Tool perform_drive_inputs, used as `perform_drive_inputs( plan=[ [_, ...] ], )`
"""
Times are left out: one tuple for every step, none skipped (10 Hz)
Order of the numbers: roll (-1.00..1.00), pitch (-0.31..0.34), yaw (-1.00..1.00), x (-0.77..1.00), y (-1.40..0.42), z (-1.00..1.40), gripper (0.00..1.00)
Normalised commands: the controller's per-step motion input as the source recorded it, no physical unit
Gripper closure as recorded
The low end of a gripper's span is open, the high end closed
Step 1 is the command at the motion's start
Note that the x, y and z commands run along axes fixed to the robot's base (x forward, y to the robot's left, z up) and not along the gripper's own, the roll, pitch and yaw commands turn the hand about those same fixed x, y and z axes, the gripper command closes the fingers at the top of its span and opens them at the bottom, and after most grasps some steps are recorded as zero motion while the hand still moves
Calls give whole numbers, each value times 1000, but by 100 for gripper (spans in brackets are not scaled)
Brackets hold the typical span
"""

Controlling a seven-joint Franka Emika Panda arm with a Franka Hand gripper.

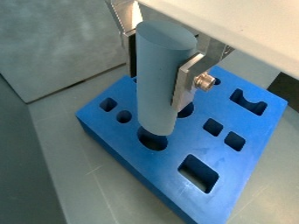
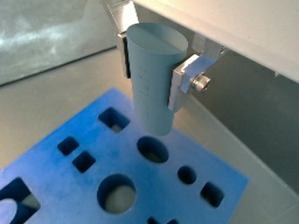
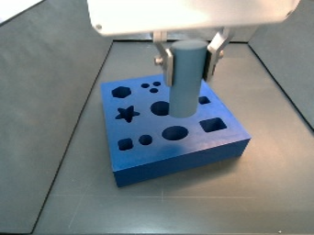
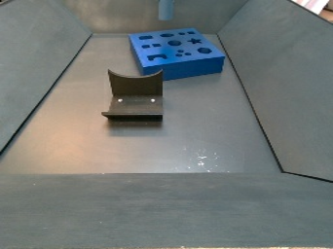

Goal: Pick up the oval object. Move up. Move to above the board. Insert the oval object.
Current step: Insert the oval object.

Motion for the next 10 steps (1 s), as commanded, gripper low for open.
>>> perform_drive_inputs(
  plan=[
    [0, 0, 0, 0, -17, -66, 100],
    [83, -101, 6, 0, -40, -769, 100],
    [94, -124, 31, 0, 0, -780, 100],
    [86, -80, 66, 40, 0, -591, 100],
    [49, -76, 40, 0, 0, -454, 100],
    [0, -47, 0, 0, 0, -129, 100],
    [0, 0, 0, 0, 0, -26, 100],
    [137, -7, 0, 0, 0, -354, 100],
    [207, -39, 109, 0, 0, -466, 100],
    [0, -4, 0, 0, 0, -3, 100]
  ],
)
